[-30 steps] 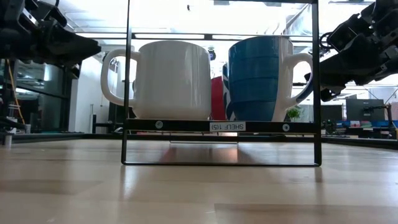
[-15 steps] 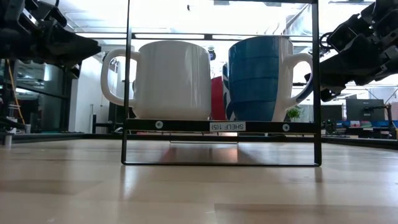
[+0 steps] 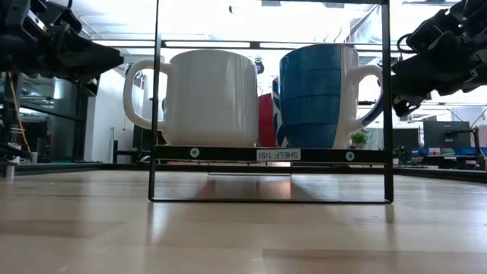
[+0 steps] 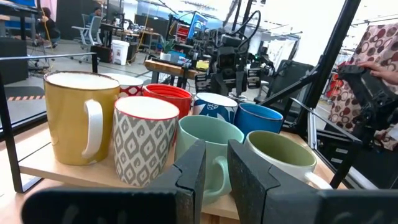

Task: Place coffee mugs
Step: Return to Home Position

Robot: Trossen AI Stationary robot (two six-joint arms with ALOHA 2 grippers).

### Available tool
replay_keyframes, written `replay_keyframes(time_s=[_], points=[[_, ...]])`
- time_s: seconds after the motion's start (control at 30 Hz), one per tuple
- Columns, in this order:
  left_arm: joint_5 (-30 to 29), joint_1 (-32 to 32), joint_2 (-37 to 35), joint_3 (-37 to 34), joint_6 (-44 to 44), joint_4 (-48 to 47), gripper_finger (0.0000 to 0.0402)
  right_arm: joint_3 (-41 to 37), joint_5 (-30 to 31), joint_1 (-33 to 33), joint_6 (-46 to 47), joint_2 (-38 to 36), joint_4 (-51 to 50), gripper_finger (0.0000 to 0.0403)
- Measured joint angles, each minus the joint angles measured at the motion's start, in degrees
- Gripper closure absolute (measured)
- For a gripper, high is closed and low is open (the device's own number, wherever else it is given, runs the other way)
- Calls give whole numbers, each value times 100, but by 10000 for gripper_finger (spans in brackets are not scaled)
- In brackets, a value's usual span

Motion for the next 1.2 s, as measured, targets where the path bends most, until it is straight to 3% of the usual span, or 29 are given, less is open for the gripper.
replay_keyframes(time_s=[0.17, 0.43, 0.83, 1.2], points=[[0, 0, 0, 0, 0, -2, 343, 0, -4, -121, -1, -1051, -1221, 284], [0, 0, 0, 0, 0, -2, 343, 0, 6, -533, 0, -2102, -2576, 284], [-1, -2, 1, 0, -1, -2, 343, 9, 31, -593, 0, -3424, -2610, 284], [-1, -2, 1, 0, 0, -2, 343, 11, 26, -593, -1, -3414, -2615, 284]])
